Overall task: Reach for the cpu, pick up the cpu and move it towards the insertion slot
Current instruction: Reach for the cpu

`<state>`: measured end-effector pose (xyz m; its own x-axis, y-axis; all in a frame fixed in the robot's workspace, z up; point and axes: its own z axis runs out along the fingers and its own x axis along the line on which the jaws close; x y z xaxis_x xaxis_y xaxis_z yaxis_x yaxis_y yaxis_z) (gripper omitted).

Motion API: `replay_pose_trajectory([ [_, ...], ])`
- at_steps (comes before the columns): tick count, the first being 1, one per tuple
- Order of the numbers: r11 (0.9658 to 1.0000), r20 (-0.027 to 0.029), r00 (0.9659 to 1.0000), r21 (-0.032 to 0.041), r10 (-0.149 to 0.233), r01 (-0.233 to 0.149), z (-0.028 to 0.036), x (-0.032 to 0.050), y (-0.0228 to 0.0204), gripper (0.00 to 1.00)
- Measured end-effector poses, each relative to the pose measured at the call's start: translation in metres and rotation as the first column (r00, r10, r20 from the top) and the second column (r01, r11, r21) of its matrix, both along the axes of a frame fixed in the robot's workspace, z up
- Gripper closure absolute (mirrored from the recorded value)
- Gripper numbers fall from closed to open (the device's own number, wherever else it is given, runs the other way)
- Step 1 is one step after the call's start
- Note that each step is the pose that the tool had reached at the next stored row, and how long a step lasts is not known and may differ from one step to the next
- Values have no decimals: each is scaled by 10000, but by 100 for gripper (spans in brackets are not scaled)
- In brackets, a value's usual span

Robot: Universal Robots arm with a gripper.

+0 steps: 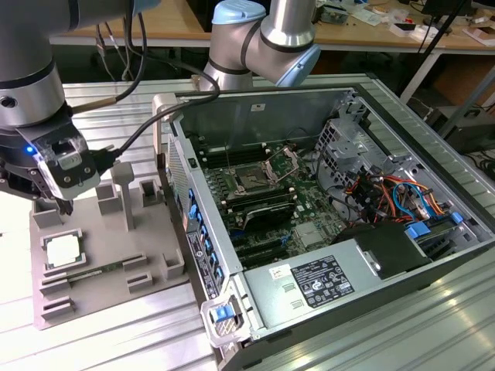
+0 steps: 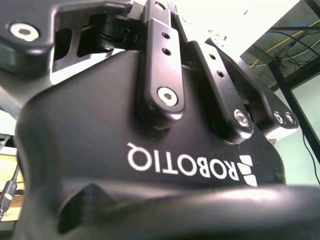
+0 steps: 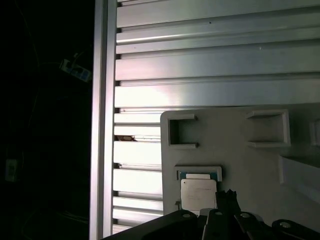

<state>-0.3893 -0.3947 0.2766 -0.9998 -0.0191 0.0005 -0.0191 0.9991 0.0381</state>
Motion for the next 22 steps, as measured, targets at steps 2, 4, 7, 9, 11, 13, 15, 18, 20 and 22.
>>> replay_pose_trajectory([
  [2, 10000, 0, 10000, 0, 0, 0, -6, 0, 0, 89],
  [4, 10000, 0, 10000, 0, 0, 0, -12, 0, 0, 89],
  [7, 10000, 0, 10000, 0, 0, 0, -19, 0, 0, 89],
  [9, 10000, 0, 10000, 0, 0, 0, -23, -1, 0, 89],
  [11, 10000, 1, 10000, 0, 0, 0, -28, -1, 0, 89],
  [13, 10000, 0, 10000, 0, 0, 0, -32, -1, 0, 89],
  [15, 10000, 0, 10000, 0, 0, 0, -36, -1, 0, 89],
  [18, 10000, 0, 10000, 1, 0, 0, -42, -1, 0, 89],
  [20, 10000, 0, 10000, 0, 0, 0, -47, -1, 0, 89],
  [22, 10000, 0, 10000, 0, 0, 0, -52, -1, 0, 89],
])
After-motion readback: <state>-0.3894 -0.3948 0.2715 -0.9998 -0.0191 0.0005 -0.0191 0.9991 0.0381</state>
